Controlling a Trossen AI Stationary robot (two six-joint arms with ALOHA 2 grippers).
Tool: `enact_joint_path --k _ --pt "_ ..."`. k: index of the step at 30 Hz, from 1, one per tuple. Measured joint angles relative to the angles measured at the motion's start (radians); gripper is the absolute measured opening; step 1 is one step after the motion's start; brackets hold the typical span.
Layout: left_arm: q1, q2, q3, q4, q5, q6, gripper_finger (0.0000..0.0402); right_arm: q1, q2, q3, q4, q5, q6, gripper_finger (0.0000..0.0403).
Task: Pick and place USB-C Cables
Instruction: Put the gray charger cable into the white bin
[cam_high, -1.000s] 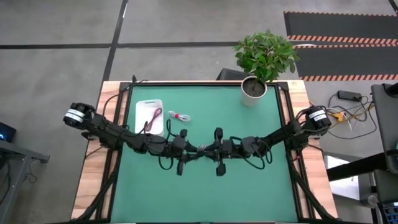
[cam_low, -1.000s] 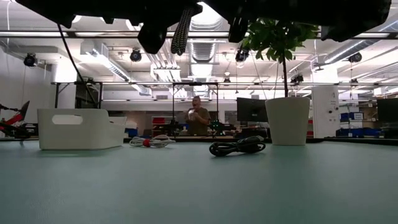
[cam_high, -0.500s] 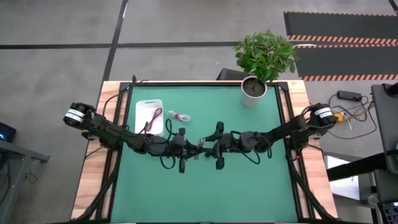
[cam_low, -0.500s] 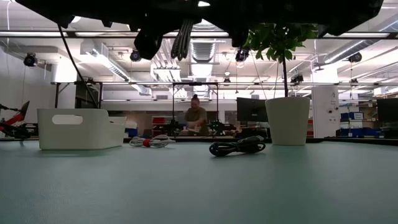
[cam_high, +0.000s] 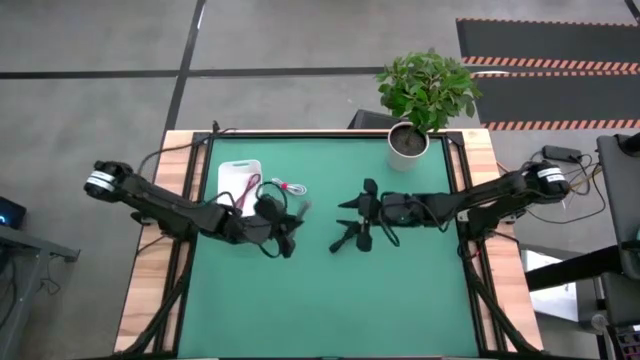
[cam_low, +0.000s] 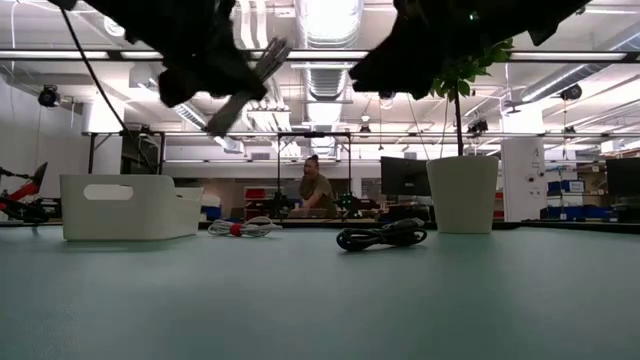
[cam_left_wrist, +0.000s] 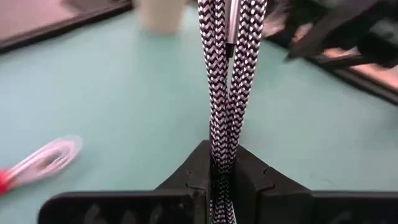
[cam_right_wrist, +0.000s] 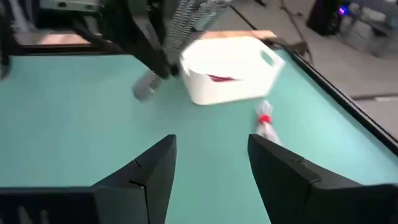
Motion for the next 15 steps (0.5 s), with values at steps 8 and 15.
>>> enact_joint_path --k 8,15 --pt "0.090 -0.099 0.082 -0.614 0.061 -0.414 0.0016 -0.083 -0.062 0.000 -0.200 -0.003 -0.004 0.0182" --pt "0.242 -0.088 0.267 -1.059 0.230 -0.455 0.0016 -0.126 -0.108 0.000 -0.287 -0.003 -0.065 0.0180"
